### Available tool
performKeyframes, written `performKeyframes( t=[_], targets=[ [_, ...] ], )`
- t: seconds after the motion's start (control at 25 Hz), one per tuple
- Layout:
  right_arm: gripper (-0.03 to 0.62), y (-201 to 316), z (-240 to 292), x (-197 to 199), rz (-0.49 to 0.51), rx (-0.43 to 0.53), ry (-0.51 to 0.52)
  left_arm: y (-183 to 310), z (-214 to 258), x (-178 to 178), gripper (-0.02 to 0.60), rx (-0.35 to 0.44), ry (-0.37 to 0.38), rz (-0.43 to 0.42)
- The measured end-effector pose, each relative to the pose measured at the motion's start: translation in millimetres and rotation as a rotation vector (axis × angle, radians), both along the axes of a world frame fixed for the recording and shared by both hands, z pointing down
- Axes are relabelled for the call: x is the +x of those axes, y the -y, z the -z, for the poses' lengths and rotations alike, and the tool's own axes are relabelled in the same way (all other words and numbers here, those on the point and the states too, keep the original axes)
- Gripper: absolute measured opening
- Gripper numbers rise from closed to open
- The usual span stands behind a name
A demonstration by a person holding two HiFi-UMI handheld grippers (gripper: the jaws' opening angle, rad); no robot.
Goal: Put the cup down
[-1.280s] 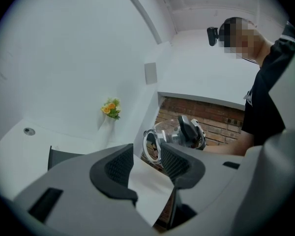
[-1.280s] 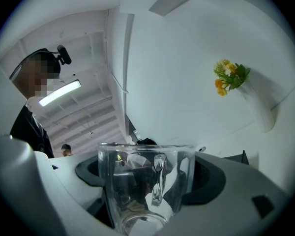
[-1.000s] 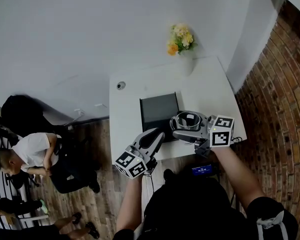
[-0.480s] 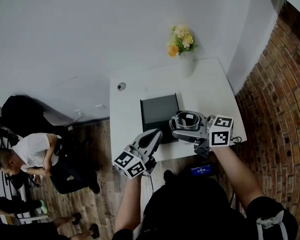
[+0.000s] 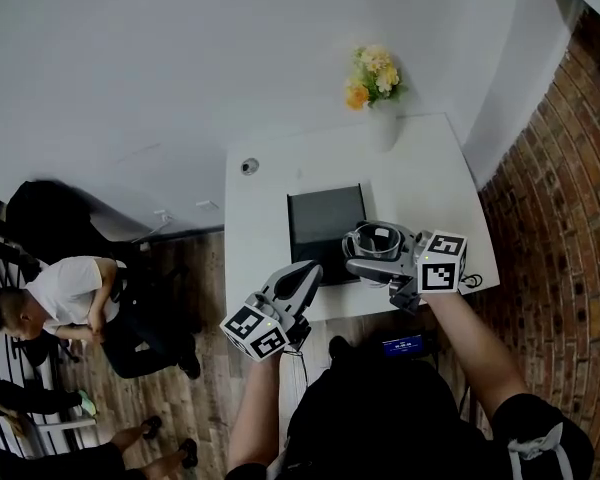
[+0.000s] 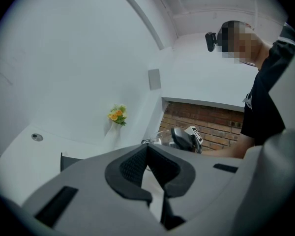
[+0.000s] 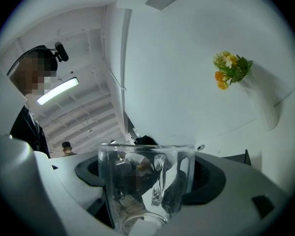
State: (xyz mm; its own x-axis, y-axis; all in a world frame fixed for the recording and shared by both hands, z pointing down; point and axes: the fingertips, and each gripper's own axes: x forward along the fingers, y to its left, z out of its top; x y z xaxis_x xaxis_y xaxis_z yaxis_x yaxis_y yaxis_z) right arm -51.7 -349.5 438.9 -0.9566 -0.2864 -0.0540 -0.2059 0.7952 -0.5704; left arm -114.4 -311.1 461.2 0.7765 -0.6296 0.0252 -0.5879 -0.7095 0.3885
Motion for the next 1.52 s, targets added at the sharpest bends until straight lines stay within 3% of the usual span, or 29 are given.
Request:
performKeyframes(
  t=[0.68,1.08,1.52],
  targets=[
    [0.430,43.5,-100.5,-47.6,-0.008,0.023,-0.184,8.9,-11.1,-30.5,0.008,-0.045,-0.029,0.078],
    [0.430,43.3,-124.0,-64.5,-0.014,0.187,-0.348,6.4,-4.3,-33.1,0.008,-0.032,-0.042,0.076],
    [0.430,25.6,-126.8,-66.7,0.009,0.376,-0.427,4.6,-4.3,-33.2,0.008,-0.032,-0.048,0.063]
  ],
)
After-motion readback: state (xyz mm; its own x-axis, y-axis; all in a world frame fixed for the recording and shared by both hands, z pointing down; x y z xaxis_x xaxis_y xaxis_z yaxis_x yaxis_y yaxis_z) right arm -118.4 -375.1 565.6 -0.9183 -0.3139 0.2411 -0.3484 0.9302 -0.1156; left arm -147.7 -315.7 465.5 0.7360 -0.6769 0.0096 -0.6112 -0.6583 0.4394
